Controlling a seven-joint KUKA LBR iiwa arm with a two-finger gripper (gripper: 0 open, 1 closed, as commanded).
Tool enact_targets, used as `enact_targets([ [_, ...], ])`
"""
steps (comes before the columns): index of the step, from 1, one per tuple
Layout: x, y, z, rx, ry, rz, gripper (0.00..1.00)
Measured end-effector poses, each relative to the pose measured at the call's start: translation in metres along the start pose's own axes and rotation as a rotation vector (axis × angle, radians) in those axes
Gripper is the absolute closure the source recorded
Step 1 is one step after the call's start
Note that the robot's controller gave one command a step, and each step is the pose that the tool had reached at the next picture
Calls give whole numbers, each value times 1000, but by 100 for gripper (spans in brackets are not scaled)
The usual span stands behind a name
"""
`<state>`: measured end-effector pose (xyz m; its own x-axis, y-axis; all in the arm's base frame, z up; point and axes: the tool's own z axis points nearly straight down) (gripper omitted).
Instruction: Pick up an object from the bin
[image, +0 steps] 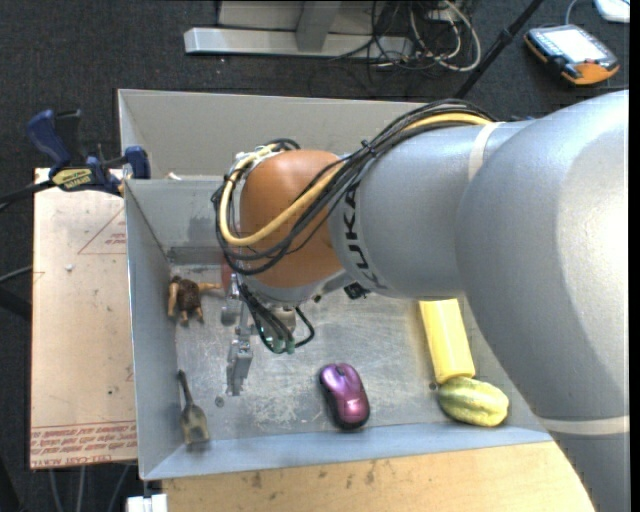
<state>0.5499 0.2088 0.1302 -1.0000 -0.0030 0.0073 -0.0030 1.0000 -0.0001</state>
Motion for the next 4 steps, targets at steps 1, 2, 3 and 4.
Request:
enact_targets([
  [1, -2, -1, -4, -1, -7, 3, 0],
  [2, -14, 0, 6, -3, -13, -57, 0],
  [3, -29, -4, 36, -1, -9, -175, 0],
  [4, -76, -4, 44, -3, -10, 6, 0],
])
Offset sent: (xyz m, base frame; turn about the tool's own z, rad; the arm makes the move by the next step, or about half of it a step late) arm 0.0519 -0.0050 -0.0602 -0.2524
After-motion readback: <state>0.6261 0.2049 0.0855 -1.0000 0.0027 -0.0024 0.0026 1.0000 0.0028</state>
